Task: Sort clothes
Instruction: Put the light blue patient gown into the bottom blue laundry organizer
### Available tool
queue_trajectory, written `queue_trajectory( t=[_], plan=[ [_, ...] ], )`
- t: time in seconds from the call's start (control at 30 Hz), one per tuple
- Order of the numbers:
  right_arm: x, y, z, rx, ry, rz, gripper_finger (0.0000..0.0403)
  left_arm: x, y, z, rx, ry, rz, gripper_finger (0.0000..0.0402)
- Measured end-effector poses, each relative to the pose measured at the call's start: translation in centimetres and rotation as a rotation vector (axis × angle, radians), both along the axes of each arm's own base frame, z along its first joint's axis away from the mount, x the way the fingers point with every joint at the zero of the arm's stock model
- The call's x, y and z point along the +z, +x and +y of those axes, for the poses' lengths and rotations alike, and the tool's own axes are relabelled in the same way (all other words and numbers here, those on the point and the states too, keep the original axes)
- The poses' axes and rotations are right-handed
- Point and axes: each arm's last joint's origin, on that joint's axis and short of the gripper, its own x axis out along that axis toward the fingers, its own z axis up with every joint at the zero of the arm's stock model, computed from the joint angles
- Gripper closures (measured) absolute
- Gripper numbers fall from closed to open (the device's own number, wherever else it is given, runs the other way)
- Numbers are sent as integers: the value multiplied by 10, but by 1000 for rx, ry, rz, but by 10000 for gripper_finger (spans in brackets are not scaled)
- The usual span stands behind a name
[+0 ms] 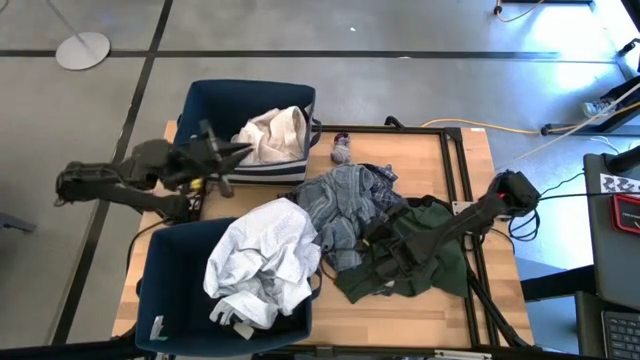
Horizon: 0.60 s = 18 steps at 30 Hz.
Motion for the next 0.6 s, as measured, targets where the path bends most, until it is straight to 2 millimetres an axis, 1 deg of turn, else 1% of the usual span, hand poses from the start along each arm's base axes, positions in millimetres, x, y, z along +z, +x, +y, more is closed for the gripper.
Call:
queue_trajectory(
  t=[0.13, 0.23, 0.33, 0.47, 0.6],
  plan=[
    [-23, -9, -7, -7, 0, 21, 111, 31, 33, -11, -56, -18, 211, 361],
    [-40, -18, -11, -15, 5, 8, 111, 54, 48, -26, -115, -78, 271, 361],
    [-50, -24, -14, -22, -6, 9, 111, 67, 60, -46, -182, -169, 308, 361],
    [-52, -26, -16, -26, -33, 5, 111, 66, 75, -79, -262, -232, 365, 361],
    [-51, -25, -15, -31, -53, -29, 111, 50, 86, -116, -272, -215, 428, 361]
  ],
)
